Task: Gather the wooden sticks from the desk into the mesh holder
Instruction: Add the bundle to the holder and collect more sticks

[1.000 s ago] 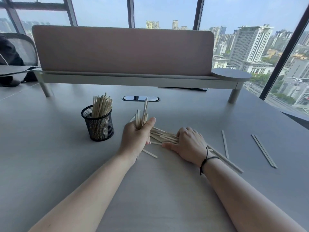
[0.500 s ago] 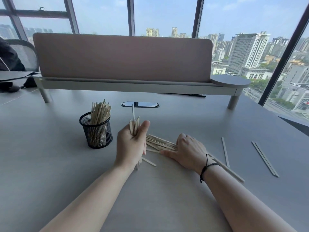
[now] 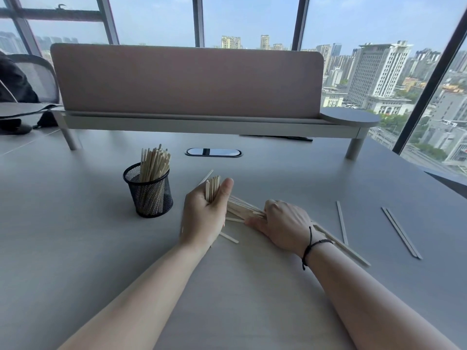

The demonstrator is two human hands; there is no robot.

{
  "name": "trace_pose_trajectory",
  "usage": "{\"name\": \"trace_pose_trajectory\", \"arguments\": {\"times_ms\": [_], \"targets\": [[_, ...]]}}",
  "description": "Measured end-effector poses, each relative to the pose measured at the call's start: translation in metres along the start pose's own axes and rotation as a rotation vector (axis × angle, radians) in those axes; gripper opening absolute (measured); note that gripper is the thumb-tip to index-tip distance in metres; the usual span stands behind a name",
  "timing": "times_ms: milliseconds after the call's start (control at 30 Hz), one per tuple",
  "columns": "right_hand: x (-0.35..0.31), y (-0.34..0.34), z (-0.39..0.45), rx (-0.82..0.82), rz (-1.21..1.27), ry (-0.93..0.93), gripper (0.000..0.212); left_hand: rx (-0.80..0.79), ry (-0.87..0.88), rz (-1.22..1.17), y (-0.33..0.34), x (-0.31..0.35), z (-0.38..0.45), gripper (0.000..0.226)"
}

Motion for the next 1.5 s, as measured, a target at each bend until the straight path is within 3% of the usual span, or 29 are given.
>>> {"name": "trace_pose_trajectory", "arguments": {"times_ms": [400,700,967,1167,1367,1500], "targets": [[-0.005,0.002,-0.002,0.007,-0.007,-0.166,0.045,-0.023,-0.028,-0.013,0.002,-0.001,0.0,0.069],[-0.004,-0.015,-0.004,0.186,0.193,-0.232,0.044,-0.038,-0.093,-0.049,0.002,0.0,-0.002,0.068],[-0.004,-0.025,-0.002,0.153,0.392,-0.144,0.056,-0.03,-0.081,-0.073,0.001,0.002,-0.003,0.065],[-0.027,-0.067,0.007,0.241,0.739,-0.116,0.051,-0.039,-0.111,-0.097,0.002,0.002,-0.003,0.065],[-0.063,-0.088,0.015,0.228,1.485,-0.079,0.053,-0.043,-0.083,-0.099,0.001,0.004,-0.002,0.069],[-0.078,-0.062,0.015,0.209,1.595,-0.027,0.056,-0.041,-0.108,-0.105,0.001,0.006,-0.003,0.066]]}}
Point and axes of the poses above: each hand's wrist, its own z-axis towards the middle knuckle, its own y-axis out of the palm, x = y × z, the point moved 2 cm from there along z, towards the middle knuckle, and after that the axes turned 13 degrees about z, right-handed, at the moved point
